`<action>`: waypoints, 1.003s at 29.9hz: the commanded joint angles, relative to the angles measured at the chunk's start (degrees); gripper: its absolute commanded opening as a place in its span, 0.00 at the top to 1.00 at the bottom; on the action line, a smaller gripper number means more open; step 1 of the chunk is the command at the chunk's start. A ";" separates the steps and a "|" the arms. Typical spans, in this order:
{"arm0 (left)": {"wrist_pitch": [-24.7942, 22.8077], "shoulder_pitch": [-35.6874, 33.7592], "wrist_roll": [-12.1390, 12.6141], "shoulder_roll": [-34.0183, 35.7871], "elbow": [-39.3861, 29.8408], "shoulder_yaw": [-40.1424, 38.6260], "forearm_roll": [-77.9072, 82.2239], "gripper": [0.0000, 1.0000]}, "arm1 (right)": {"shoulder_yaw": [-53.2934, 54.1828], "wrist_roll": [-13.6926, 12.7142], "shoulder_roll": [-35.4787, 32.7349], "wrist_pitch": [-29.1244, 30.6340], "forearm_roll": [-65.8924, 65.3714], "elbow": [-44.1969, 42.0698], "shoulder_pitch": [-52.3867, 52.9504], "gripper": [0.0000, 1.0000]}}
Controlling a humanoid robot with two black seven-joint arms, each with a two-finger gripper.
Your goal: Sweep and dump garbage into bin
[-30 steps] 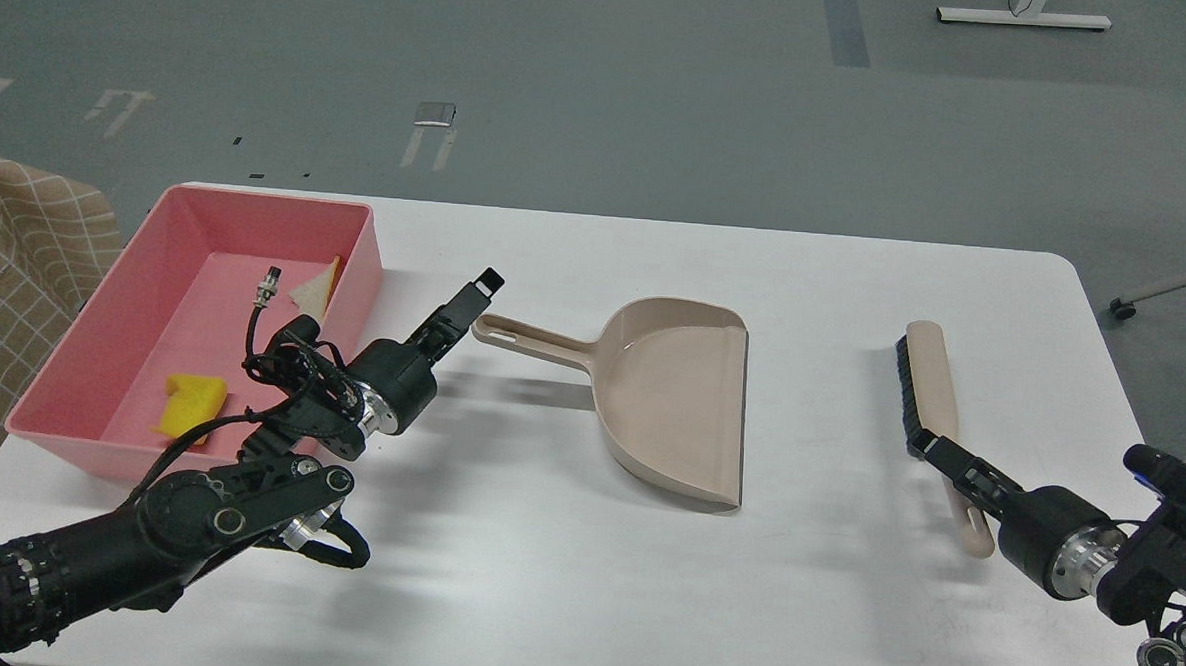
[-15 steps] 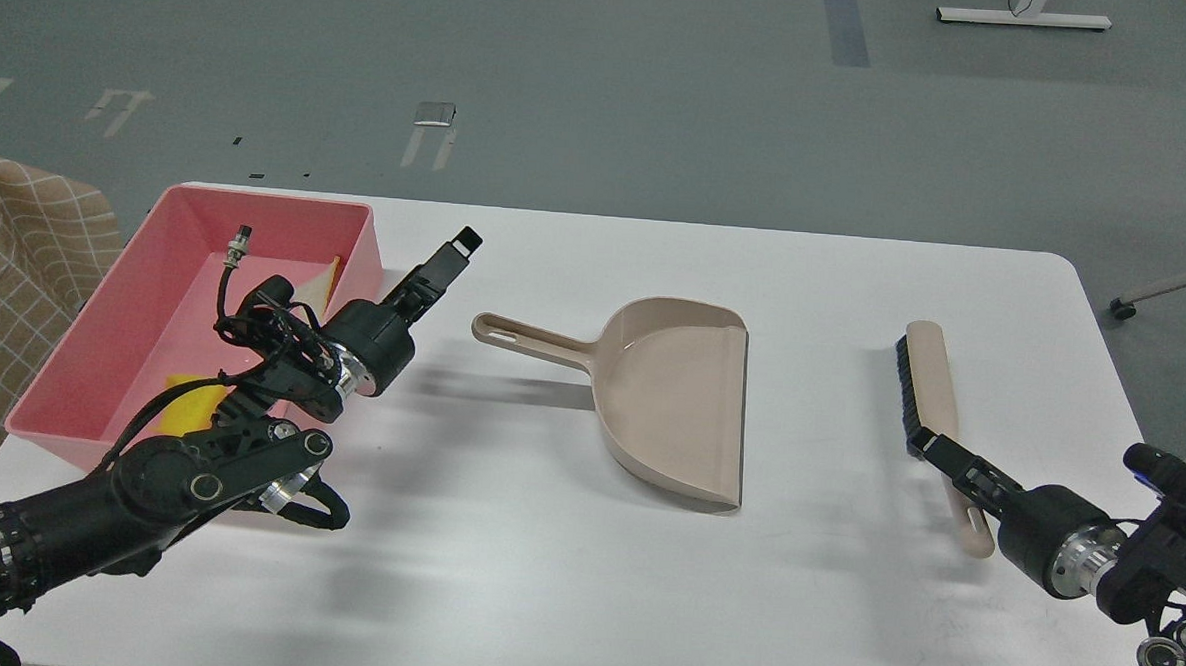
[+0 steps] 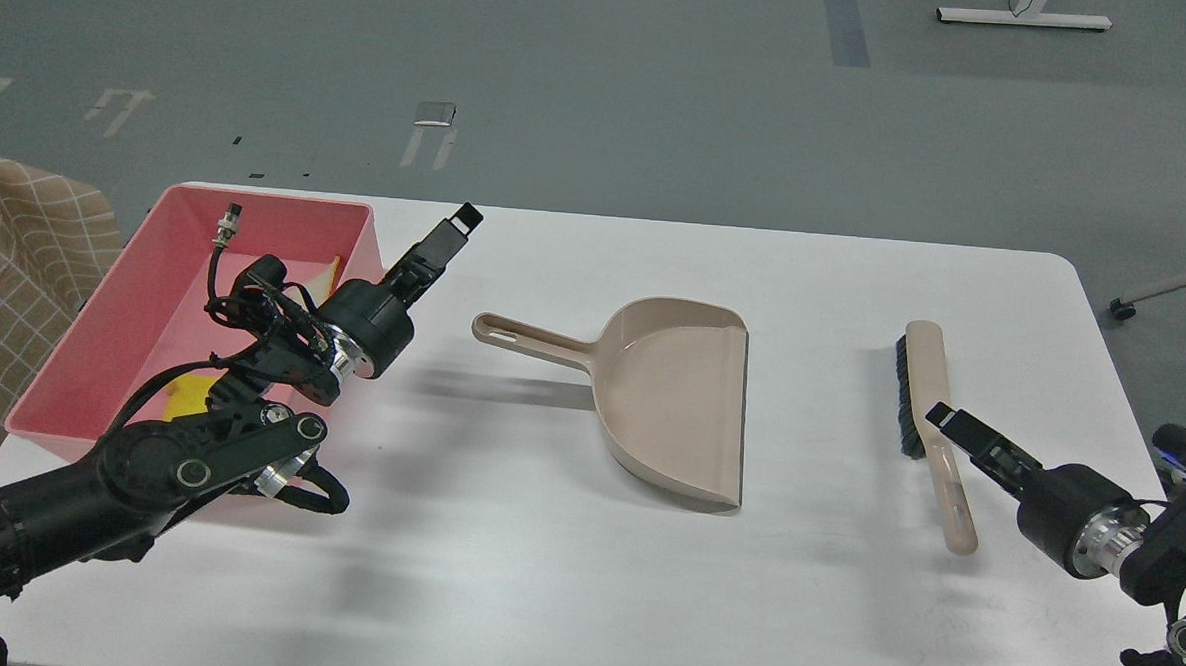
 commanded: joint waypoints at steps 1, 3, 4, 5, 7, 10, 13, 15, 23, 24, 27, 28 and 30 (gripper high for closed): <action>0.02 -0.33 0.02 -0.25 -0.09 -0.22 -0.09 0.02 | 0.32 0.02 -2.82 0.00 2.57 0.11 0.96 0.30; 0.02 -0.33 0.02 -0.34 -0.44 -0.22 -0.09 0.02 | 0.76 0.02 -4.22 0.00 4.24 0.02 1.66 0.30; 0.02 -0.33 0.11 -0.42 -0.53 -0.13 -0.09 0.02 | 0.85 0.02 -5.19 0.00 4.77 0.02 2.01 0.30; 0.02 -0.33 0.11 -0.51 -0.53 -0.13 -0.09 0.02 | 0.94 0.02 -5.55 0.00 4.95 0.02 2.10 0.30; -0.07 -0.77 0.28 -0.86 -0.53 -0.22 -0.26 0.02 | 1.12 0.02 -6.51 0.00 5.65 -0.07 2.71 0.29; -0.15 -1.65 0.37 -1.22 -0.44 -0.22 -1.75 0.02 | 1.20 0.02 -8.53 0.00 7.67 -0.24 5.00 0.29; -0.24 -2.44 0.46 -1.30 -0.53 -0.22 -3.43 0.02 | 1.73 0.02 -8.80 0.00 9.17 -0.15 6.23 0.27; -0.24 -4.46 0.46 -1.65 -0.53 -0.22 -6.14 0.02 | 3.74 0.02 -8.98 0.00 10.31 -0.15 8.33 0.19; -0.24 -9.55 0.46 -2.97 -1.32 -1.00 -7.56 0.02 | 10.07 -0.07 -8.10 0.00 12.77 0.02 16.68 0.06; -0.24 -10.08 0.55 -3.50 -1.32 -1.88 -7.91 0.02 | 11.30 -0.07 -7.58 0.00 13.82 0.02 18.26 0.06; -0.68 -10.96 0.46 -4.81 -1.50 -4.77 -8.61 0.02 | 12.80 -0.07 -6.44 0.00 16.54 0.11 21.07 0.06; -0.77 -11.06 0.37 -5.08 -1.85 -5.66 -8.61 0.02 | 12.89 -0.15 -6.08 0.00 17.25 0.20 21.87 0.06; -1.12 -11.14 0.46 -6.22 -3.51 -9.17 -8.70 0.02 | 12.89 -0.15 -4.24 0.00 20.93 0.63 23.80 0.06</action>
